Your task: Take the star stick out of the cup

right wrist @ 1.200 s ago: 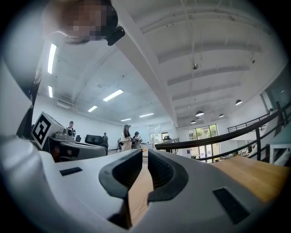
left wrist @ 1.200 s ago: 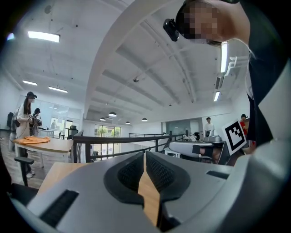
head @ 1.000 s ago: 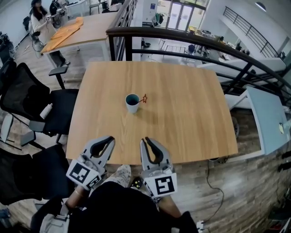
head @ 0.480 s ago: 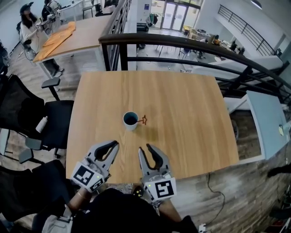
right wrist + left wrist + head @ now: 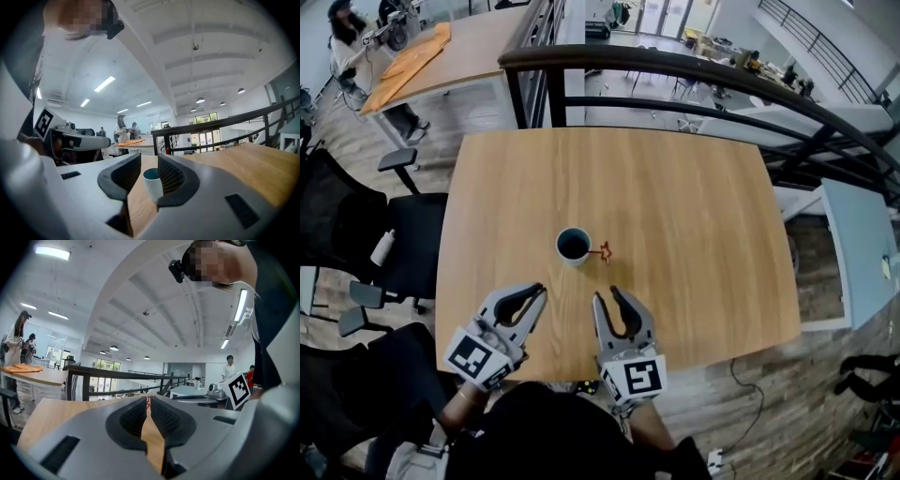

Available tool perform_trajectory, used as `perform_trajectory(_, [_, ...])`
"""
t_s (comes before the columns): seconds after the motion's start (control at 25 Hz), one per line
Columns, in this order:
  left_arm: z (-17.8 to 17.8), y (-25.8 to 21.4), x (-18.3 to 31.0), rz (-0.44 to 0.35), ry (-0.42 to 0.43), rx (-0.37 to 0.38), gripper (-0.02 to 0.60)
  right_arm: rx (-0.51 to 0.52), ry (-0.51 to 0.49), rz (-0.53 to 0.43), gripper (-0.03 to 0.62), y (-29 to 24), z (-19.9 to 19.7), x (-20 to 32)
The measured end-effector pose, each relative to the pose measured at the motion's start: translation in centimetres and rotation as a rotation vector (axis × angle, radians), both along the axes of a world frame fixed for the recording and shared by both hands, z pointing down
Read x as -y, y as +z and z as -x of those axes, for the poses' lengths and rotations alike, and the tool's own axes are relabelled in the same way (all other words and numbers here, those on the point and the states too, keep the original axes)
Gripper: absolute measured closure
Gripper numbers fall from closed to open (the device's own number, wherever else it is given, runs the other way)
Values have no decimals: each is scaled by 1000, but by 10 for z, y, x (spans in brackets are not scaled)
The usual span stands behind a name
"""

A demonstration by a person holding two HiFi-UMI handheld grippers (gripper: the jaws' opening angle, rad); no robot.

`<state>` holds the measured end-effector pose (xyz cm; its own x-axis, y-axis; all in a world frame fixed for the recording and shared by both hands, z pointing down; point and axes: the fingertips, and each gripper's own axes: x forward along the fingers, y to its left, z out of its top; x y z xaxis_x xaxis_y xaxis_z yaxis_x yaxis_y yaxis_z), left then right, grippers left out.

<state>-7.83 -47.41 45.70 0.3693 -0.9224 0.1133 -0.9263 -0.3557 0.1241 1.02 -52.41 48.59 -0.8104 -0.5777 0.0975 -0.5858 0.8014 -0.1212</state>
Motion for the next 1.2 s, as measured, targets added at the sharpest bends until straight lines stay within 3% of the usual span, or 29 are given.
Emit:
perform_trajectory(0.48, [30, 8, 23, -18, -14, -23, 558, -41, 4, 104, 487, 58, 27, 36])
perform_trajectory(0.72, [42, 17, 28, 21, -29, -20, 558, -14, 19, 151, 487, 74, 40, 51])
perform_trajectory(1.2, [78, 21, 34, 50, -83, -7, 558, -15, 62, 149, 487, 86, 66, 88])
